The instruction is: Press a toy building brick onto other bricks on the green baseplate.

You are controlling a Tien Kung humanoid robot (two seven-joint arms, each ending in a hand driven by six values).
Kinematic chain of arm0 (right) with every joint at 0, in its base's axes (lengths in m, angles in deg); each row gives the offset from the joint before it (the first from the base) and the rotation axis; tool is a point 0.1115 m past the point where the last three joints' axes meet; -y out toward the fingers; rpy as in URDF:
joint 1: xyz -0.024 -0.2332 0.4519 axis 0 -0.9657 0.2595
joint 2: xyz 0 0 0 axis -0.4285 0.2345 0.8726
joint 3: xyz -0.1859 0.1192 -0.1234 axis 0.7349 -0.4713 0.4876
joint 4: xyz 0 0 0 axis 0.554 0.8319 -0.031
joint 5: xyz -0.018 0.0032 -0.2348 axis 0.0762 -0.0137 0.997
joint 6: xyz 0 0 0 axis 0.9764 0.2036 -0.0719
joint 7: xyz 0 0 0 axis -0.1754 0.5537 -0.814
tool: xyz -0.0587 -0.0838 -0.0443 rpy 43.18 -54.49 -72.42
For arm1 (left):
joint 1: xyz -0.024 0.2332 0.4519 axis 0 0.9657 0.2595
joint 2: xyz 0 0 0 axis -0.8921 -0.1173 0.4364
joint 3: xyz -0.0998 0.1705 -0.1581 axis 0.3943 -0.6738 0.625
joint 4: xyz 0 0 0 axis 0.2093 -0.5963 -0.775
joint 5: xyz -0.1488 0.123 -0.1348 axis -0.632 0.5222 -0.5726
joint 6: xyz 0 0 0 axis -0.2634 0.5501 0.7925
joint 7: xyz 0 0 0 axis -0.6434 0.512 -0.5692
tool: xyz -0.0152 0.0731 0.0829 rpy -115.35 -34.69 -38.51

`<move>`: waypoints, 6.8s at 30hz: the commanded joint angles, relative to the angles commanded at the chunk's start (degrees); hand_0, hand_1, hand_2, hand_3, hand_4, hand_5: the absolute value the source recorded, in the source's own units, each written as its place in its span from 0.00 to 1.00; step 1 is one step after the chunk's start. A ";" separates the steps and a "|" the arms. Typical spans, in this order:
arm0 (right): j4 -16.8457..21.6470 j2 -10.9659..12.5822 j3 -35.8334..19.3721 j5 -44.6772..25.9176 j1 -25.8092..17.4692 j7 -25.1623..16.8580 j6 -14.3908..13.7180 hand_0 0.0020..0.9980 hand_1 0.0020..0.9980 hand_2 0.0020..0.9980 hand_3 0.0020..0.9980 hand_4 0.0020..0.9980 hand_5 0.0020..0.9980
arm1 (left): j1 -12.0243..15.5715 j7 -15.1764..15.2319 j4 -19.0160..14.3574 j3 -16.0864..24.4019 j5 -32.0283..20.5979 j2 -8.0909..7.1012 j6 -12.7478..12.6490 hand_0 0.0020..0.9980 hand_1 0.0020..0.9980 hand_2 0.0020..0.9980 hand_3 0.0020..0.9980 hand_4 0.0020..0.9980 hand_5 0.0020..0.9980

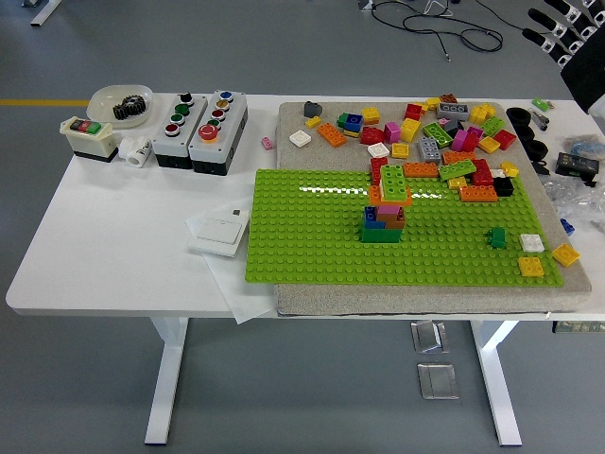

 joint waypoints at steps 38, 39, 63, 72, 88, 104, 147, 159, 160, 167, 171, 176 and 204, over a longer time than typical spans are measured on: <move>-1.15 -0.65 4.41 19.68 0.44 0.65 -3.86 0.78 0.76 0.82 0.88 1.00 0.77 | 0.69 -0.19 0.00 1.37 1.07 0.32 0.00 0.88 0.84 0.84 0.63 0.71 0.64; -1.37 -0.50 4.56 21.92 0.36 0.76 -3.49 0.78 0.76 0.82 0.88 1.00 0.77 | 0.72 -0.19 0.00 1.37 1.06 0.31 0.00 0.88 0.84 0.84 0.63 0.71 0.64; -2.11 3.09 8.05 69.29 -0.97 -4.91 13.03 0.85 0.84 0.89 0.92 1.00 0.55 | 1.40 -0.34 0.00 2.21 2.64 0.25 0.13 0.88 0.84 0.83 0.63 0.71 0.64; 1.52 2.13 13.28 70.67 -0.06 -5.06 14.15 0.88 0.86 0.91 0.95 1.00 0.52 | 1.53 -0.36 0.00 2.02 2.69 0.13 0.16 0.87 0.84 0.83 0.64 0.71 0.64; -1.34 -3.49 18.31 74.44 3.24 -0.31 14.97 0.90 0.88 0.94 1.00 1.00 0.53 | 1.37 -0.29 0.00 1.64 2.26 0.15 0.22 0.87 0.84 0.83 0.63 0.71 0.64; -6.03 -7.53 22.25 76.84 6.80 -0.70 15.17 0.87 0.80 0.82 0.87 1.00 0.50 | 1.23 -0.24 0.00 1.35 1.79 0.04 0.07 0.87 0.83 0.83 0.63 0.71 0.64; -10.68 -9.27 22.84 77.74 7.65 -3.42 11.64 0.43 0.51 0.62 0.65 0.90 0.26 | 0.93 0.03 0.00 0.55 0.53 0.04 -0.23 0.87 0.84 0.83 0.63 0.71 0.64; -10.62 -9.42 23.07 78.11 7.74 -3.27 11.49 0.43 0.50 0.58 0.61 0.86 0.24 | 1.13 -0.02 0.00 0.79 1.12 0.03 -0.22 0.87 0.84 0.83 0.63 0.71 0.64; -10.64 -9.41 23.07 78.12 7.73 -3.26 11.46 0.43 0.50 0.58 0.61 0.86 0.24 | 1.15 -0.03 0.00 0.86 1.23 0.03 -0.22 0.87 0.84 0.83 0.63 0.71 0.64; -10.25 -9.10 22.91 77.73 7.77 -3.40 11.13 0.36 0.46 0.55 0.57 0.83 0.23 | 1.34 -0.09 0.00 1.15 1.73 0.02 -0.19 0.87 0.84 0.83 0.63 0.71 0.64; -10.19 -8.95 22.63 77.59 7.85 -3.44 11.09 0.36 0.46 0.55 0.57 0.83 0.23 | 1.40 -0.10 0.00 1.19 1.84 -0.01 -0.19 0.87 0.84 0.83 0.63 0.71 0.64; -10.19 -8.81 22.35 77.40 7.90 -3.46 11.04 0.33 0.46 0.54 0.57 0.83 0.23 | 1.37 -0.07 0.00 1.12 1.74 -0.03 -0.18 0.87 0.83 0.83 0.63 0.71 0.64; -10.15 -8.62 22.10 77.61 7.95 -3.62 11.38 0.32 0.45 0.54 0.56 0.80 0.20 | 1.12 0.01 0.00 1.26 1.53 -0.01 -0.27 0.87 0.83 0.83 0.63 0.71 0.63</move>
